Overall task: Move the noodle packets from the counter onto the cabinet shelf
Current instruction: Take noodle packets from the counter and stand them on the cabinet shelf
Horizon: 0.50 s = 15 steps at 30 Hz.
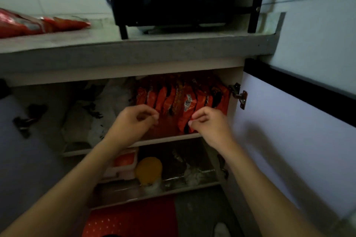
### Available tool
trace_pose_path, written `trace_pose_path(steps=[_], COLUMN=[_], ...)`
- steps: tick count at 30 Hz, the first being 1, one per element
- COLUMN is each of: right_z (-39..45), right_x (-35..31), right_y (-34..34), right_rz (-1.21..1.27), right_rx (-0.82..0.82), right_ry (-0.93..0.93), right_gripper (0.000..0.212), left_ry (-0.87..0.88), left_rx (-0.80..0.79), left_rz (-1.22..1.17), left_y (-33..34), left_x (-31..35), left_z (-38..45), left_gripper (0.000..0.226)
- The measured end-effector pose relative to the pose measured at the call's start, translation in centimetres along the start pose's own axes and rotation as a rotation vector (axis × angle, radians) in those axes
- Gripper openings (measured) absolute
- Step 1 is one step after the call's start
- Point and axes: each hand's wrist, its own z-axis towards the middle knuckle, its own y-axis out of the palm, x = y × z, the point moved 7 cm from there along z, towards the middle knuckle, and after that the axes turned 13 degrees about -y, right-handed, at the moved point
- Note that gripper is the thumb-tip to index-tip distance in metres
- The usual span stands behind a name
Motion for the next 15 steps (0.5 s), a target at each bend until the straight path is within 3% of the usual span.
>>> trace_pose_path(steps=[7,15], right_z=[0.9,5.2], right_x=[-15.4,-29.9], right_y=[-0.9,2.9], right_rz=[-0.150,-0.136], right_rx=[-0.085,-0.120], right_ry=[-0.318,-0.557], right_gripper=[0.009,0.010], left_ry=[0.137,0.066], left_rx=[0.164,0.255], left_rz=[0.143,0.228], left_y=[-12.3,-26.7], left_x=[5.8,7.4], left_z=[-6.8,-9.5], left_gripper=[0.007,0.006])
